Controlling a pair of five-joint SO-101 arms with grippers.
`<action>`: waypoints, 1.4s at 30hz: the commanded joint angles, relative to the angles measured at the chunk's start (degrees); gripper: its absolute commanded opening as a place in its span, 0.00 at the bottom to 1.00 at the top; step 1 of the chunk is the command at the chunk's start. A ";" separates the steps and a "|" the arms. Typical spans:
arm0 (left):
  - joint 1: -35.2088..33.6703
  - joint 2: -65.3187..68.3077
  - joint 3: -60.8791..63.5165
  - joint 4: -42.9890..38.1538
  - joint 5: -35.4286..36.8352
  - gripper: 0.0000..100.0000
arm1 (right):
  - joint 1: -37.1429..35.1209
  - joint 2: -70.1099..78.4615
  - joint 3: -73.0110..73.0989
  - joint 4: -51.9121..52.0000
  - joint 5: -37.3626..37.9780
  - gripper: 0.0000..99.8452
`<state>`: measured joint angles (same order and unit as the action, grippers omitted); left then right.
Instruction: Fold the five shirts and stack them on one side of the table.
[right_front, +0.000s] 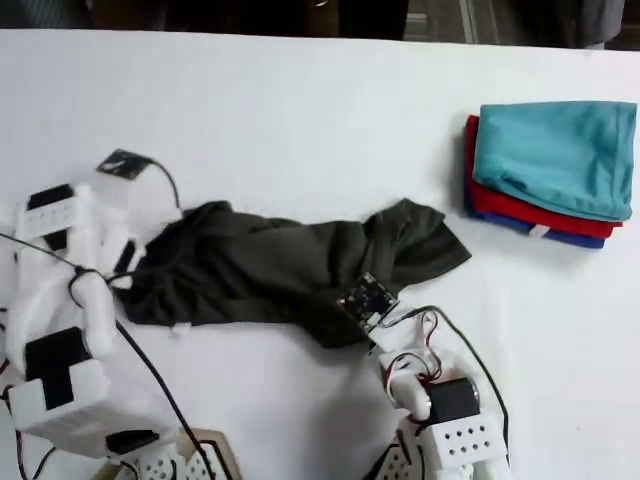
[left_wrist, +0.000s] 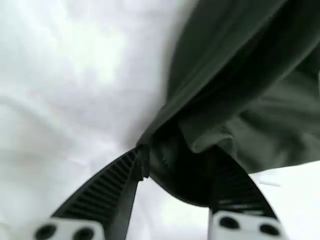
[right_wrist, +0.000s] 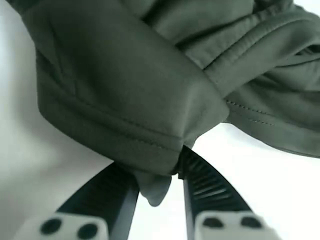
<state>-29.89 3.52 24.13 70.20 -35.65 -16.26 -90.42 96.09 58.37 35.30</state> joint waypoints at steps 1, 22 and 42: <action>-3.60 -0.79 -0.75 -0.79 -0.70 0.21 | 0.48 -1.27 0.00 -1.01 0.26 0.09; -6.59 -0.88 -21.41 22.24 -0.09 0.21 | 0.48 -1.27 0.09 -1.10 0.26 0.09; 12.75 -0.44 -3.30 3.43 0.26 0.21 | 0.48 -1.27 0.09 -1.10 0.26 0.09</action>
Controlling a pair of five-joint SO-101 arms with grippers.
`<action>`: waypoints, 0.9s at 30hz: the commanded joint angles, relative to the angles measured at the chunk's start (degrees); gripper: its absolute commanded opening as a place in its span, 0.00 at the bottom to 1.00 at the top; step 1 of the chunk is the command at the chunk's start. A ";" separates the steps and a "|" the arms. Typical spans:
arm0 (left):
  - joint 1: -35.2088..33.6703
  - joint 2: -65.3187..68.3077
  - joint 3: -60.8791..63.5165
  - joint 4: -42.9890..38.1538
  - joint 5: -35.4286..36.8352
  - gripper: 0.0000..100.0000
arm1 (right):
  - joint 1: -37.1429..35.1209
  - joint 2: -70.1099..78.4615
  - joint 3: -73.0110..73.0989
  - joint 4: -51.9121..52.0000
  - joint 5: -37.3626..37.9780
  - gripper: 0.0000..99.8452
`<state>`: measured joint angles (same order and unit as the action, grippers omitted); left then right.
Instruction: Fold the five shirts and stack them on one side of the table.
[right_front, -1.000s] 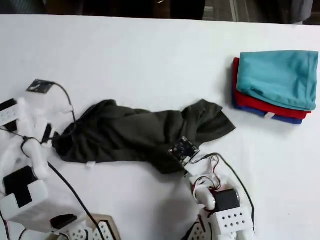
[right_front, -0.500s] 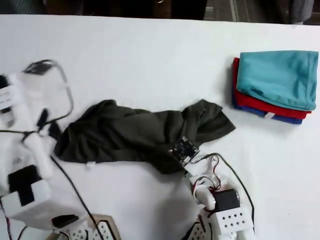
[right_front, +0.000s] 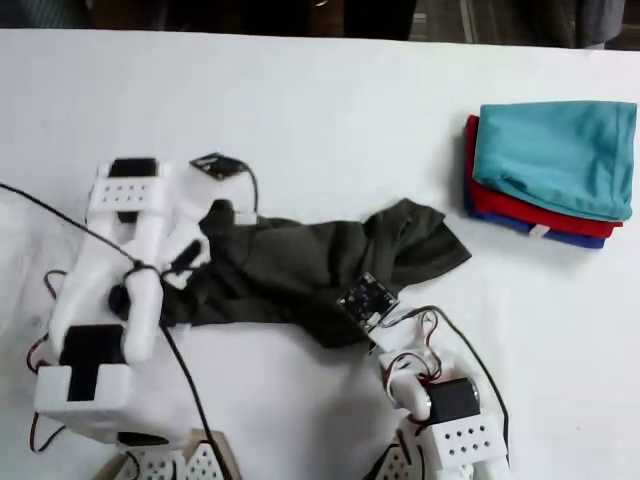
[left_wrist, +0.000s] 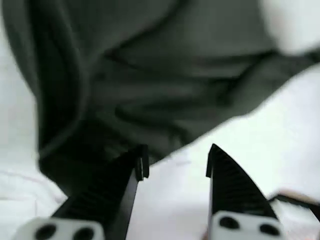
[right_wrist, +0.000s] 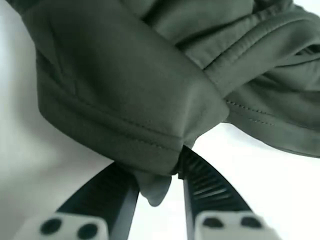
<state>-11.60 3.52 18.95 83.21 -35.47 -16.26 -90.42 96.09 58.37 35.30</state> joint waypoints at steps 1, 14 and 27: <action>-8.09 -0.35 2.77 -12.75 0.00 0.21 | 0.48 -1.27 0.09 -1.10 0.26 0.09; -26.55 1.23 8.48 -29.98 -8.70 0.21 | 0.48 -1.27 0.09 -1.10 0.26 0.09; -27.08 0.88 -3.91 1.14 -9.23 0.21 | 0.84 -1.27 0.00 -1.01 0.26 0.09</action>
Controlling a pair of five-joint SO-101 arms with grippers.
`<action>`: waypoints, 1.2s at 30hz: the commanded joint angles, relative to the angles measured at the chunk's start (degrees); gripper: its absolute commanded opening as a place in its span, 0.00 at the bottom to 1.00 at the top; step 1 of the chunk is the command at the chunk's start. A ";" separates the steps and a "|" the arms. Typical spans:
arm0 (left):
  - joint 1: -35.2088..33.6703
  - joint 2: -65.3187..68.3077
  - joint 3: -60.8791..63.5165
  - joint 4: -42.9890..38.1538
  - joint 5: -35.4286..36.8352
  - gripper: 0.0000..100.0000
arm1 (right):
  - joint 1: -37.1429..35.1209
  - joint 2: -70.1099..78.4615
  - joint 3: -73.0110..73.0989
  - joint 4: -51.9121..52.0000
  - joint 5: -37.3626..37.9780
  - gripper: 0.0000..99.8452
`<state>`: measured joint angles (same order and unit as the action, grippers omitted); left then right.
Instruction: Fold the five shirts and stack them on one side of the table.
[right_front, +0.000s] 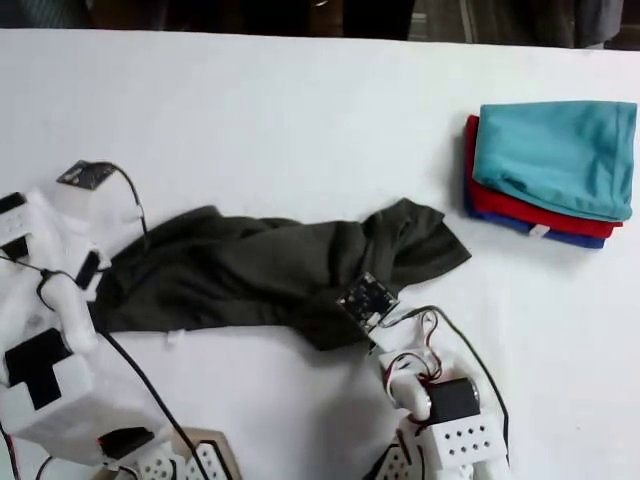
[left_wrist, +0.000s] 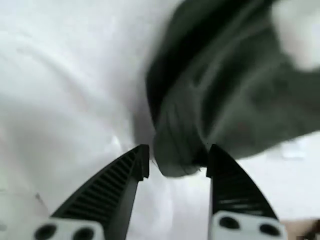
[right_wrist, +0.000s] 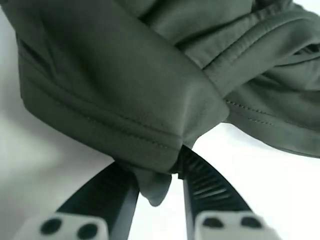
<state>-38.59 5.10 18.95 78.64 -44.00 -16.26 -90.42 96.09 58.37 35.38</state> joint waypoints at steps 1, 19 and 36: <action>-0.09 -0.70 -4.53 7.47 -0.70 0.21 | 0.84 -1.27 0.00 -1.01 0.18 0.09; -1.14 -0.26 14.73 -12.75 -0.26 0.21 | 0.84 -1.27 0.00 -1.01 0.18 0.09; -0.97 -0.44 18.77 -10.37 -0.18 0.04 | 0.92 -1.27 -0.18 -1.01 0.18 0.09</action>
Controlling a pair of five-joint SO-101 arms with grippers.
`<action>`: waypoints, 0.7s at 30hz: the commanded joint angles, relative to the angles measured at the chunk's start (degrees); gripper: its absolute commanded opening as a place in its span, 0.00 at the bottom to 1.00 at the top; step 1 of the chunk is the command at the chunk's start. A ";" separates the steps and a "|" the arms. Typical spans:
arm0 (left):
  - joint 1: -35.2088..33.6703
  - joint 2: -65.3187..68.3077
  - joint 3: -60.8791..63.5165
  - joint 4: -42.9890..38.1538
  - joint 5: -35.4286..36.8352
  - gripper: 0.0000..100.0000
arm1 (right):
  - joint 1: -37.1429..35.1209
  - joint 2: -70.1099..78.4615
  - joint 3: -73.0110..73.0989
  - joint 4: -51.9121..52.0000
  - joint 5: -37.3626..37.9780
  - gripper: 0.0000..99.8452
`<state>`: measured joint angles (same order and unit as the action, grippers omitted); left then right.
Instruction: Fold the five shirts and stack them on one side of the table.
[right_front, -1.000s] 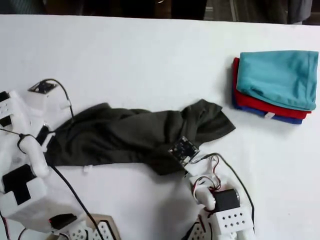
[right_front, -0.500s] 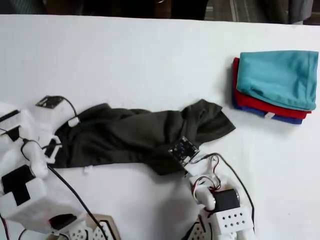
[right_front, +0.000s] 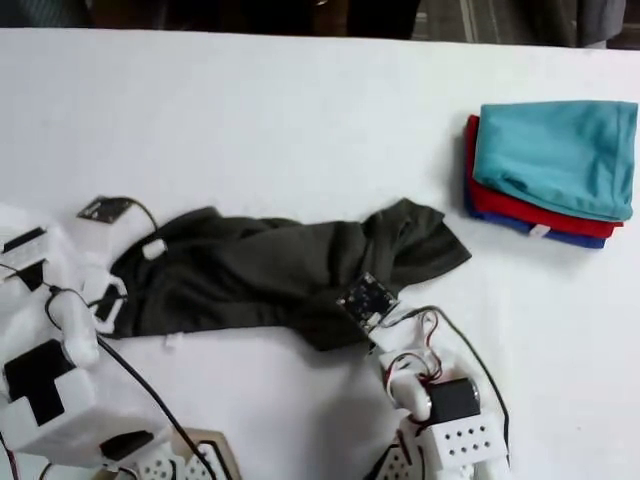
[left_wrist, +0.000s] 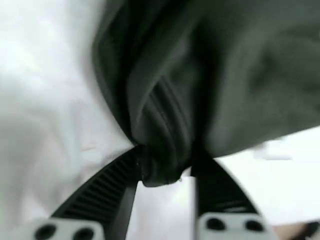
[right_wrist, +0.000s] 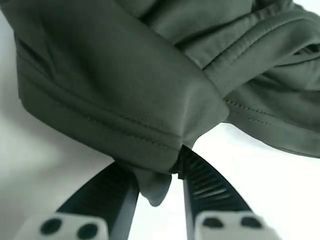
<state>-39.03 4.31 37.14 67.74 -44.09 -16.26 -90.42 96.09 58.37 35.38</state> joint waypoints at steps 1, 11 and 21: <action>-0.53 0.26 0.48 0.53 -0.09 0.04 | 0.92 -1.27 -0.35 -1.01 0.18 0.09; 9.23 0.00 0.31 0.97 9.58 0.03 | 9.54 -0.75 -5.89 -3.03 0.26 0.09; 14.15 0.53 -3.03 -0.70 18.11 0.03 | 14.02 -0.66 -13.71 6.02 0.35 0.09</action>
<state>-26.99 5.01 34.95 68.62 -26.68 -3.08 -90.42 86.33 59.43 35.47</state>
